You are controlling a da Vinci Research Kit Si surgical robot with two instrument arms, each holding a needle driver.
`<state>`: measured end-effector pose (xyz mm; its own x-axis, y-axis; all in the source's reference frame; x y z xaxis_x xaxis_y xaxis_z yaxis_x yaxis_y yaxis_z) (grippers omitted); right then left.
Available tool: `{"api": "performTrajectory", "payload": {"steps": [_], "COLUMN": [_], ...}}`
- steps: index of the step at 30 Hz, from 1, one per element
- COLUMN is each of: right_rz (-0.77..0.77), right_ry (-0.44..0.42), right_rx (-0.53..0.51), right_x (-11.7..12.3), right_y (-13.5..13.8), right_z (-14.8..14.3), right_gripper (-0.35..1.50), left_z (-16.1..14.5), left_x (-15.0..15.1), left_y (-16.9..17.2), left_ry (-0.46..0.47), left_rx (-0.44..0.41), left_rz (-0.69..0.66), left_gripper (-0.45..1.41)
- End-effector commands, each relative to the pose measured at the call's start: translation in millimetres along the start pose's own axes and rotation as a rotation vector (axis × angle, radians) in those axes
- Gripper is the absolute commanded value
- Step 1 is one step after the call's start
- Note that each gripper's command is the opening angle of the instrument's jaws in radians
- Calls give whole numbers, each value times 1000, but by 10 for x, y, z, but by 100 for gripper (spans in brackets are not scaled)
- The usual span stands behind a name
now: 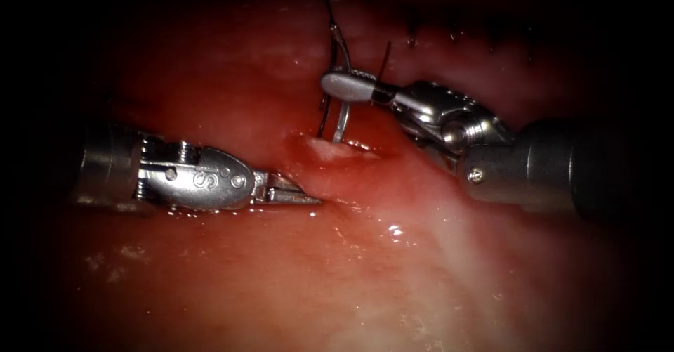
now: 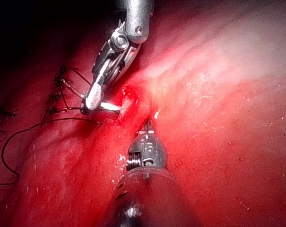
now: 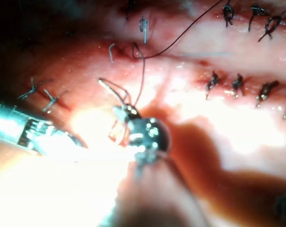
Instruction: Wound Closure
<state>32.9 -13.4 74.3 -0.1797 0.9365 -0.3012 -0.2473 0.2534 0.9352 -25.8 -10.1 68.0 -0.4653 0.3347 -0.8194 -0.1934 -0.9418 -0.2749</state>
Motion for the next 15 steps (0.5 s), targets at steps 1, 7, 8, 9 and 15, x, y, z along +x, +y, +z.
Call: {"api": "performTrajectory", "payload": {"steps": [1, 7, 8, 9, 15], "right_rz": [10, 107, 125, 130, 194], "right_ry": [3, 14, 16, 16, 23], "right_rx": [10, 39, 53, 58, 93], "right_x": [-11, -30, -36, -39, -55], "right_y": [-8, -29, -36, -38, -54], "right_z": [7, 5, 4, 4, 7], "right_gripper": [-35, -35, -35, -35, -35], "left_z": [8, 8, 8, 8, 8], "left_x": [-2, -2, -2, -2, -2], "left_y": [1, 1, 1, 1, 1], "left_ry": [1, 1, 1, 1, 1], "left_rx": [0, 0, 0, 0, 0], "left_rz": [0, 0, 0, 0, 0], "left_gripper": [-45, -45, -45, -45, -45]}}
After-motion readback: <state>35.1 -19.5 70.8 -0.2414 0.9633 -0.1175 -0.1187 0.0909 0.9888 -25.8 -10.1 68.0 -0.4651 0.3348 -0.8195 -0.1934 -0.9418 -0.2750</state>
